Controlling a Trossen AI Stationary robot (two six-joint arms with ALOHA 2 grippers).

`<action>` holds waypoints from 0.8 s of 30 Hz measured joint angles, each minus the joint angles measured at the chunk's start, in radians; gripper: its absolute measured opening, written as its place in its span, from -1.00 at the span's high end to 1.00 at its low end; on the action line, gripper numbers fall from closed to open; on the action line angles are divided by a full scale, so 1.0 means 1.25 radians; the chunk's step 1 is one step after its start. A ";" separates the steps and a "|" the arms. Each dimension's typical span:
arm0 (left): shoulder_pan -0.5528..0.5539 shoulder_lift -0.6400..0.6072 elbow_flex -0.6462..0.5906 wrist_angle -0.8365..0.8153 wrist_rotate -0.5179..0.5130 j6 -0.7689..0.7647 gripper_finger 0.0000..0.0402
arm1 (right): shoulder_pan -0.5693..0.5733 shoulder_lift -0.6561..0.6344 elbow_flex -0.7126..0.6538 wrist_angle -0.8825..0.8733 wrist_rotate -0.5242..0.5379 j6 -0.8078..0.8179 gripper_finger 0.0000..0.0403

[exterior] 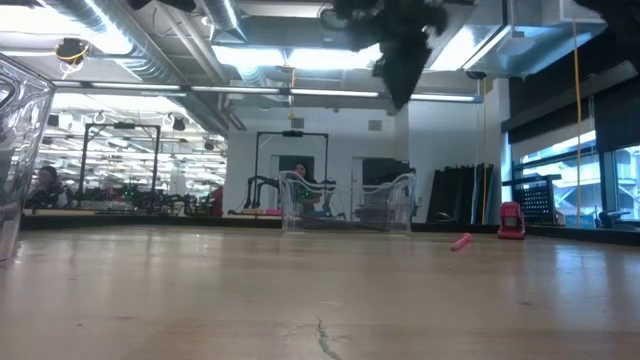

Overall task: Sort crayons/erasers/pens/pencils in bins
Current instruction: Put the pink colored pencil into the bottom left transparent bin

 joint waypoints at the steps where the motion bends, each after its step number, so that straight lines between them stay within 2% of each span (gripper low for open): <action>1: 0.000 0.000 0.000 0.000 0.000 -0.007 0.52 | 0.007 -0.022 -0.022 0.001 -0.001 0.012 0.44; 4: 0.000 0.000 0.000 0.000 0.000 -0.009 0.52 | 0.023 -0.100 -0.121 0.022 -0.003 0.047 0.44; 9: 0.008 0.000 0.000 0.011 0.001 -0.010 0.52 | 0.056 -0.245 -0.352 0.154 -0.001 0.086 0.44; 14: 0.058 0.037 0.001 0.081 0.000 -0.025 0.52 | 0.105 -0.363 -0.534 0.269 -0.004 0.166 0.44; 18: 0.121 0.086 0.001 0.156 0.034 -0.020 0.52 | 0.149 -0.428 -0.587 0.283 -0.003 0.228 0.44; 24: 0.229 0.160 0.002 0.344 0.199 0.090 0.52 | 0.203 -0.495 -0.584 0.289 -0.003 0.254 0.44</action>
